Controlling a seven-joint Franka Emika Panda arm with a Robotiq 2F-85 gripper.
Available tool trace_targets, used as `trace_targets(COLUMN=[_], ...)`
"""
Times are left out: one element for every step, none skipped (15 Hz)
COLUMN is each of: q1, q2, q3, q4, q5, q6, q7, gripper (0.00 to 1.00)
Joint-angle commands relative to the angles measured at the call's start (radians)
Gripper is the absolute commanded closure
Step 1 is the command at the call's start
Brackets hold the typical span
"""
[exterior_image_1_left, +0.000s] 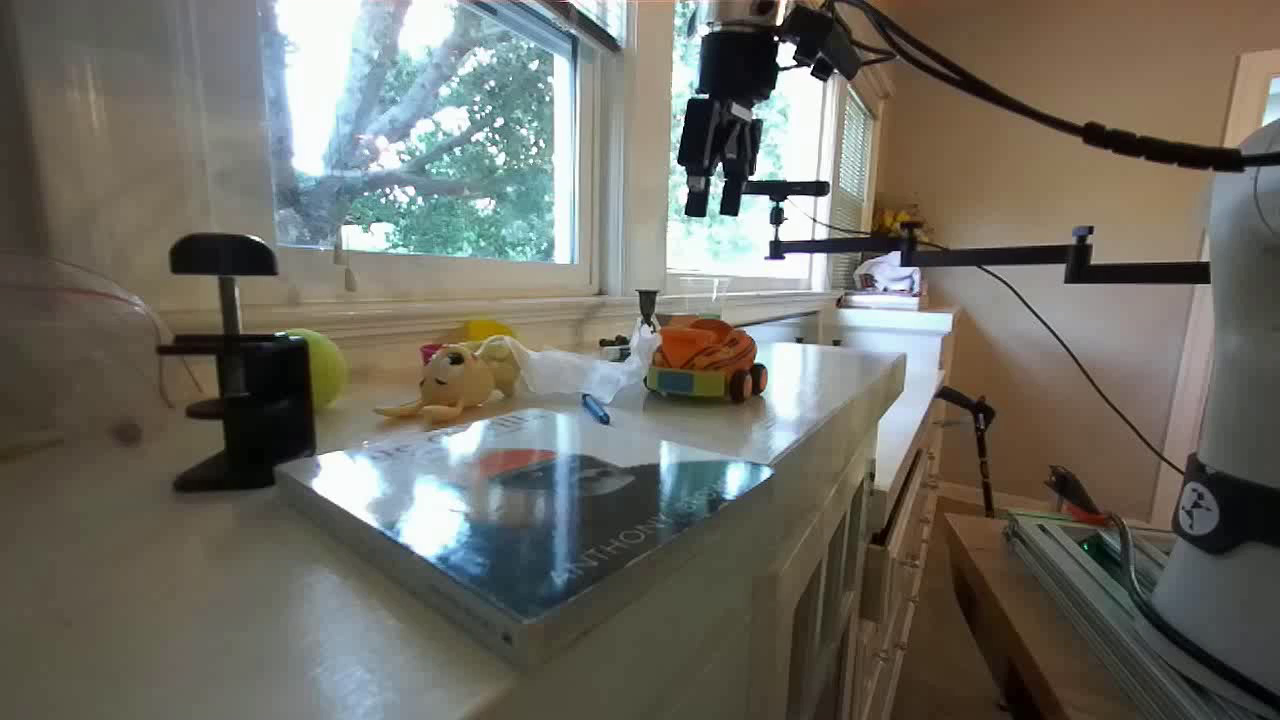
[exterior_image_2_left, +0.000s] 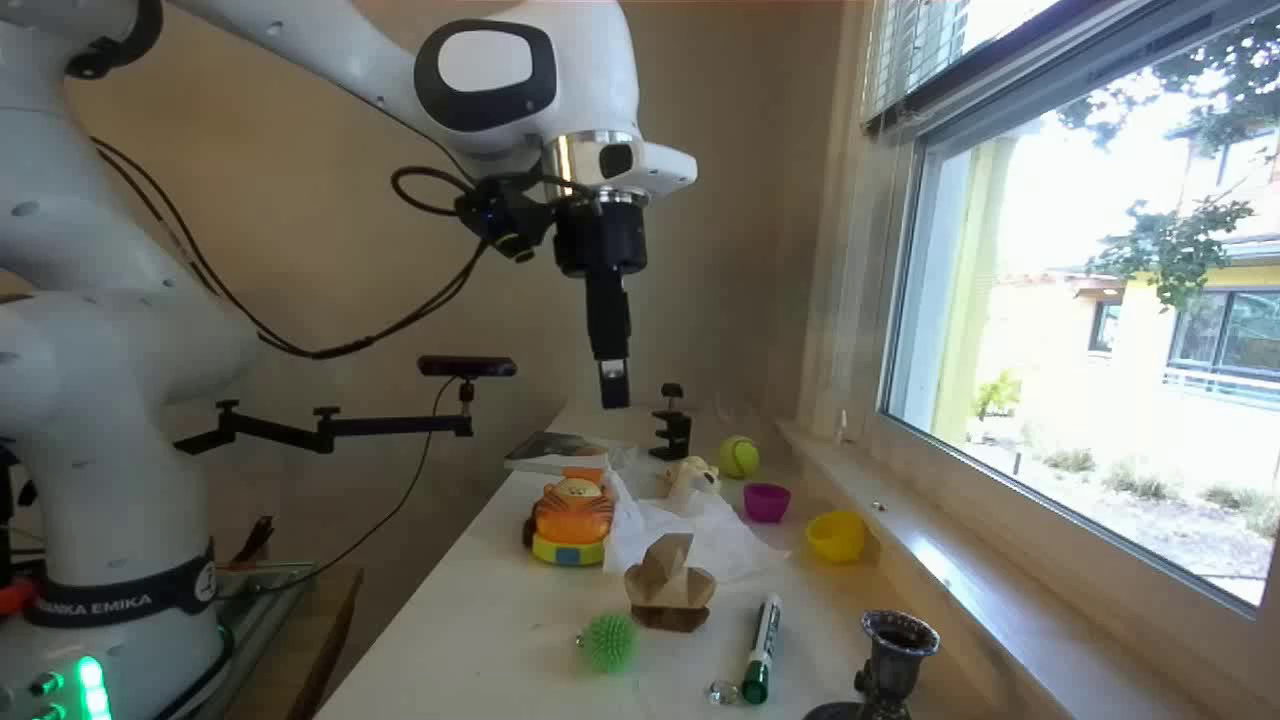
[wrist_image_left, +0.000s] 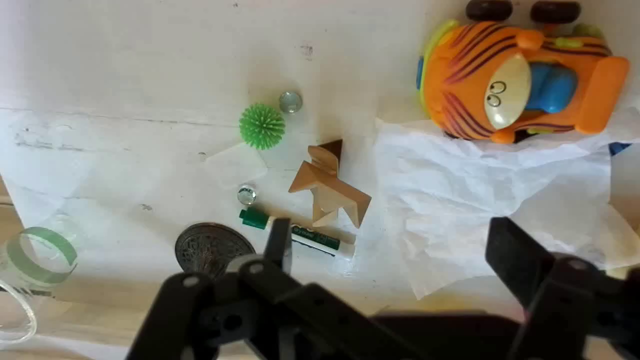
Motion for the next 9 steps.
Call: trace_targets(q1=[0.011,0.011,0.011,0.011,0.011,0.011,0.011,0.001,-0.005], q2=[0.0,0.0,0.0,0.0,0.0,0.0,0.0,-0.016,-0.027], q3=[-0.009,-0.009,-0.009,-0.009,-0.009,-0.009,-0.009,-0.013,-0.018], q4=[0.002,0.003,0.002,0.002,0.003,0.002,0.003,-0.003,-0.005], q5=[-0.005,-0.005,-0.005,-0.005,-0.005,-0.005,-0.005,-0.023,-0.029], q6=[-0.004,-0.004,-0.004,-0.004,-0.004,-0.004,-0.004,-0.002,-0.005], q7=[0.004,0.004,0.004,0.004,0.004,0.004,0.004,-0.003,-0.005], gripper=[0.0,0.0,0.0,0.0,0.0,0.0,0.0,0.0,0.0])
